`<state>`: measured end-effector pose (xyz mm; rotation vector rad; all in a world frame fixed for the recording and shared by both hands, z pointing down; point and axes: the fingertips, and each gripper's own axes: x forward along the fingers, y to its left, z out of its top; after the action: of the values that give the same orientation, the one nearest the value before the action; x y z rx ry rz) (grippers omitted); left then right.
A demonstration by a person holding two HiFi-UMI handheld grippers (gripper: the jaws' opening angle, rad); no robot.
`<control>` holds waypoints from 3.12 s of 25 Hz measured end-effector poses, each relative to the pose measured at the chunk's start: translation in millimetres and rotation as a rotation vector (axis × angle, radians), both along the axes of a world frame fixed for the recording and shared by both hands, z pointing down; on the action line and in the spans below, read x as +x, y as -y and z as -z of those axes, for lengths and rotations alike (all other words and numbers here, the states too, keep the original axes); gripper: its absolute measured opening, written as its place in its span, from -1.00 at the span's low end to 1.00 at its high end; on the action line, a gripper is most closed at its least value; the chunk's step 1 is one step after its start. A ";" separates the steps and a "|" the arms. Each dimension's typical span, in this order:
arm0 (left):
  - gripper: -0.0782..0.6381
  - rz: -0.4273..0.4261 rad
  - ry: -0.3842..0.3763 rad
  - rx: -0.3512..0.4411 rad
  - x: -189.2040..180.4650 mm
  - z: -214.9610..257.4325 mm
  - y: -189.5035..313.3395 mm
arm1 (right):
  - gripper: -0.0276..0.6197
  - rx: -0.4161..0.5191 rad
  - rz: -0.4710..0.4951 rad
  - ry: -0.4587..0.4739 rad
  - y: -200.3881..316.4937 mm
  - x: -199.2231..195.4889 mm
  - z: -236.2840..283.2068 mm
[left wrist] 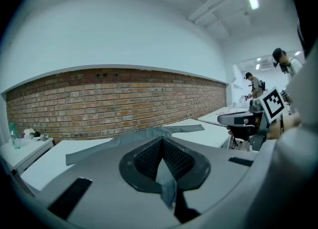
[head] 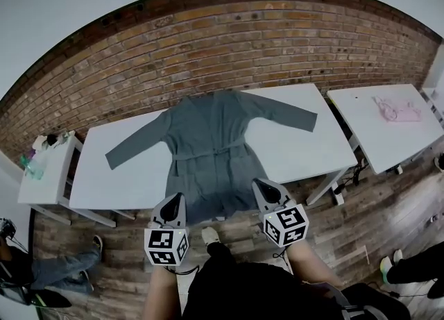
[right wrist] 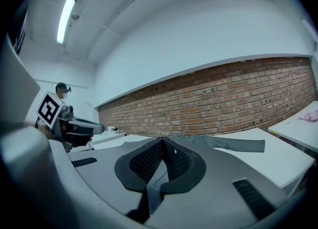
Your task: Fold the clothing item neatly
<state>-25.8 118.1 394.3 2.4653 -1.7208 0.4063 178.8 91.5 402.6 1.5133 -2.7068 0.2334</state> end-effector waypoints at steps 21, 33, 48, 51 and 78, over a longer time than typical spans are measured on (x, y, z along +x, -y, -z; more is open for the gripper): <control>-0.79 0.011 -0.116 0.041 -68.8 4.4 157.4 | -0.91 -0.033 -0.037 -0.024 145.3 -57.4 -6.2; -0.79 -0.010 -0.109 -0.062 -145.2 -29.9 278.1 | -0.91 -0.070 -0.116 -0.037 246.3 -119.8 8.2; -0.79 -0.048 -0.180 -0.139 -159.2 -62.3 320.8 | -0.91 -0.205 -0.205 -0.015 284.4 -101.2 -29.1; -0.79 -0.046 -0.168 -0.156 -153.3 -68.6 323.3 | -0.91 -0.248 -0.266 0.046 290.6 -66.5 -38.8; -0.79 -0.170 0.023 -0.176 24.3 -67.7 344.5 | -0.65 -0.651 -0.739 -0.014 322.4 362.9 -170.5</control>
<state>-1.6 -226.3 462.0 2.4943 -1.4197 0.5784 541.8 -230.9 573.1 2.1122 -1.6441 0.9806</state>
